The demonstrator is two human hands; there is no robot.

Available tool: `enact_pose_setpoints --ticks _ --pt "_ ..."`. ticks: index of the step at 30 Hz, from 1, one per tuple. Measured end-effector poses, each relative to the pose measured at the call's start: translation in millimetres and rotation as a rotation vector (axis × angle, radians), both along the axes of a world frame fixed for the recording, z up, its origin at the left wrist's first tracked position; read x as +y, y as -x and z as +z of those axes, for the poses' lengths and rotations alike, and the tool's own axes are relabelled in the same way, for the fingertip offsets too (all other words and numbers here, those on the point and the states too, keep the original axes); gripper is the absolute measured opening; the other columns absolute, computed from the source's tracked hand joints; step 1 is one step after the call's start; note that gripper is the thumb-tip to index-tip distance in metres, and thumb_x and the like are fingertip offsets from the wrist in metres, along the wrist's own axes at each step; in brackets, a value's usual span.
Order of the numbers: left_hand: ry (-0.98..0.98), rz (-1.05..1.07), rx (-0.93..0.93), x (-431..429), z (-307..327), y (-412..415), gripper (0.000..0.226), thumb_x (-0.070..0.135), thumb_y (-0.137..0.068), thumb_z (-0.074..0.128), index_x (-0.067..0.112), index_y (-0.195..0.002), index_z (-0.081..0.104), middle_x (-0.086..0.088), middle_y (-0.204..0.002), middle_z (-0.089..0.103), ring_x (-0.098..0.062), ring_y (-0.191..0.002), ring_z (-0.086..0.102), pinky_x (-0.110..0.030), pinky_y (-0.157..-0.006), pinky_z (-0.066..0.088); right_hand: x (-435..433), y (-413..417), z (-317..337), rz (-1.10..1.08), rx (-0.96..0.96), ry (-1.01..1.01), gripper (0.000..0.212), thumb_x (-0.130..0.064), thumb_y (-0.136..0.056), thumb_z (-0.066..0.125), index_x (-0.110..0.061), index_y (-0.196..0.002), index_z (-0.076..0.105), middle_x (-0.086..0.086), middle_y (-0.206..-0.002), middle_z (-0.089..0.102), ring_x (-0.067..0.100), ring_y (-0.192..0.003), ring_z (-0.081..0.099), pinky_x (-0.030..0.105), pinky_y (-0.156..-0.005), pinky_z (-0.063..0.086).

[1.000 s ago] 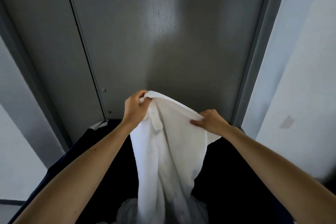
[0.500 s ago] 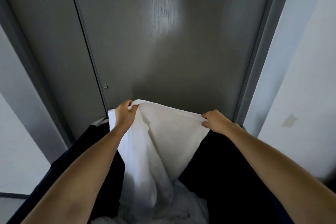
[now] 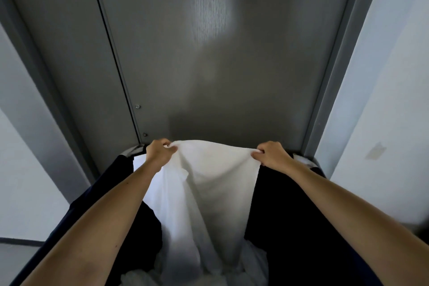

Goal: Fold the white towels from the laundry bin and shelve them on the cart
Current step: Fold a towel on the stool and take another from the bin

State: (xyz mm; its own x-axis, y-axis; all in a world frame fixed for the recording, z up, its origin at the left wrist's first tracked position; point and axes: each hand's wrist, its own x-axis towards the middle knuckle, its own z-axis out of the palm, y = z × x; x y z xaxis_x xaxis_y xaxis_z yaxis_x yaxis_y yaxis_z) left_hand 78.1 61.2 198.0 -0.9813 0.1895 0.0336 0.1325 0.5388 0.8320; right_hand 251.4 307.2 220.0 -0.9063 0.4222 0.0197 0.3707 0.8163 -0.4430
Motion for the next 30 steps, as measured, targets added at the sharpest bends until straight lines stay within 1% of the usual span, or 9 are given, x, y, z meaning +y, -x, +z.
enact_pose_setpoints --ticks 2,4,7,10,15,20,24,28,30 --pt "-0.01 -0.023 -0.072 0 -3 -2 0.017 0.021 -0.083 0.071 0.013 -0.095 0.063 -0.006 -0.082 0.057 -0.015 -0.061 0.049 -0.022 -0.051 0.038 -12 2 -2 -0.017 -0.007 0.064 0.037 -0.02 -0.087 0.055 -0.01 -0.056 0.038 0.009 -0.062 0.047 0.02 -0.068 0.046 0.03 -0.053 0.029" --pt "-0.019 -0.043 -0.117 4 -5 -5 0.021 0.022 -0.082 0.072 0.014 -0.1 0.064 -0.006 -0.091 0.058 -0.011 -0.062 0.051 -0.021 -0.048 0.039 -23 5 -5 -0.042 0.013 0.157 0.034 -0.018 -0.084 0.056 -0.01 -0.056 0.037 0.004 -0.057 0.043 0.019 -0.063 0.044 0.027 -0.051 0.031" --pt "-0.056 -0.065 -0.161 13 -6 -11 0.024 0.019 -0.086 0.067 0.01 -0.108 0.063 -0.007 -0.101 0.056 -0.016 -0.068 0.054 -0.022 -0.046 0.04 -36 9 -10 -0.071 0.091 0.324 0.031 -0.014 -0.083 0.058 -0.008 -0.057 0.042 0.005 -0.059 0.049 0.018 -0.055 0.05 0.023 -0.054 0.041" --pt "-0.104 -0.147 -0.171 25 -2 -21 0.021 0.017 -0.09 0.061 0.008 -0.108 0.059 -0.01 -0.102 0.052 -0.018 -0.06 0.049 -0.023 -0.051 0.042 -47 14 -9 -0.099 0.181 0.456 0.027 -0.012 -0.085 0.061 -0.009 -0.063 0.046 0.004 -0.063 0.053 0.011 -0.049 0.054 0.019 -0.052 0.047" --pt "-0.158 -0.329 -0.076 43 9 -42 0.005 0.012 -0.093 0.055 0.012 -0.098 0.054 -0.009 -0.104 0.052 -0.02 -0.082 0.053 -0.025 -0.059 0.044 -60 17 -3 -0.103 0.254 0.594 0.024 -0.007 -0.082 0.066 -0.012 -0.07 0.046 0.002 -0.067 0.054 0.005 -0.038 0.055 0.016 -0.043 0.046" --pt "-0.068 -0.462 0.08 58 16 -69 0.005 0.015 -0.093 0.052 0.016 -0.097 0.056 0.0 -0.098 0.055 -0.014 -0.087 0.049 -0.023 -0.07 0.038 -73 17 2 -0.14 0.316 0.769 0.007 -0.006 -0.084 0.065 -0.007 -0.079 0.061 0.003 -0.071 0.061 0.013 -0.047 0.062 0.021 -0.054 0.055" --pt "-0.061 -0.487 0.157 63 16 -85 0.002 0.019 -0.09 0.058 0.017 -0.09 0.057 0.008 -0.086 0.059 -0.007 -0.078 0.051 -0.008 -0.059 0.038 -75 13 -2 -0.136 0.345 0.818 0.005 -0.004 -0.086 0.064 -0.005 -0.084 0.068 0.003 -0.077 0.065 0.015 -0.054 0.066 0.022 -0.058 0.057" --pt "-0.101 -0.396 0.116 58 6 -90 0.019 0.021 -0.088 0.062 0.017 -0.107 0.061 0.008 -0.092 0.06 -0.006 -0.082 0.054 -0.003 -0.061 0.039 -75 10 -10 -0.162 0.356 0.802 0.009 -0.005 -0.088 0.06 -0.004 -0.091 0.069 0.004 -0.084 0.068 0.02 -0.062 0.069 0.026 -0.067 0.059" --pt "-0.117 -0.319 0.082 57 3 -94 0.02 0.026 -0.087 0.064 0.019 -0.105 0.065 0.008 -0.087 0.06 -0.004 -0.077 0.053 -0.003 -0.058 0.039 -76 10 -12 -0.174 0.361 0.784 0.009 -0.006 -0.088 0.06 -0.004 -0.091 0.069 0.005 -0.085 0.069 0.019 -0.061 0.07 0.025 -0.067 0.059"
